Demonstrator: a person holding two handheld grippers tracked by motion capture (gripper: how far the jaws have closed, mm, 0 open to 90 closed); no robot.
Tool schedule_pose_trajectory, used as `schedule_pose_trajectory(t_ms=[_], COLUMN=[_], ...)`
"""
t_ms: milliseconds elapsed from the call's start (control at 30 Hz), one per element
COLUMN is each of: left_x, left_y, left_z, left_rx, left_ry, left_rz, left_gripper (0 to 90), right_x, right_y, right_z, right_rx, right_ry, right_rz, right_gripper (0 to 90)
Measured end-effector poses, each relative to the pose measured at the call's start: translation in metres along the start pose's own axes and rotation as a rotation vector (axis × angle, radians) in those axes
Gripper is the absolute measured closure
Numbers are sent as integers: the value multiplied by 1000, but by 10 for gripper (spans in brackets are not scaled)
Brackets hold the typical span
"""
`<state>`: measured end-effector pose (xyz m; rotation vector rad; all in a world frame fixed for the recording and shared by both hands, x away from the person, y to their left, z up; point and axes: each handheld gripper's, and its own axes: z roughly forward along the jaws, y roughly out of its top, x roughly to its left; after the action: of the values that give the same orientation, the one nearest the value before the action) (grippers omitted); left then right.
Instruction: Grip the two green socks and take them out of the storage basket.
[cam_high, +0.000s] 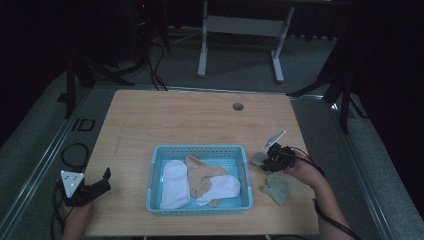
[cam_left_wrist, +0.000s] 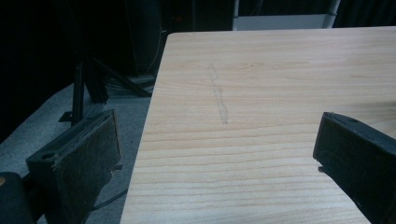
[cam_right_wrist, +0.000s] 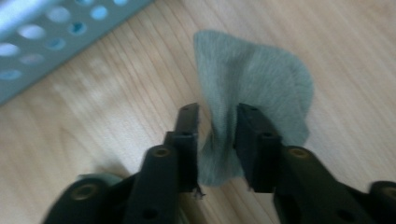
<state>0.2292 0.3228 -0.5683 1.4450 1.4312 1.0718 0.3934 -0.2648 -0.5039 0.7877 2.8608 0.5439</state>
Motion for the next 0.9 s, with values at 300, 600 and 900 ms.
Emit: schedule_pose_trajectory(t_ms=[300, 600, 900], left_x=[0, 0, 0], left_y=[0, 0, 0], left_z=[0, 0, 0], left_rx=[1, 2, 4], left_ry=[2, 4, 5], left_rz=[0, 1, 1], left_gripper=[4, 3, 4], right_x=[-7, -19, -22], right_y=[-12, -40, -65], right_z=[-24, -27, -22], right_rx=[-86, -149, -204], right_ry=[-32, -74, -117], right_rz=[70, 170, 249], right_gripper=[462, 399, 334])
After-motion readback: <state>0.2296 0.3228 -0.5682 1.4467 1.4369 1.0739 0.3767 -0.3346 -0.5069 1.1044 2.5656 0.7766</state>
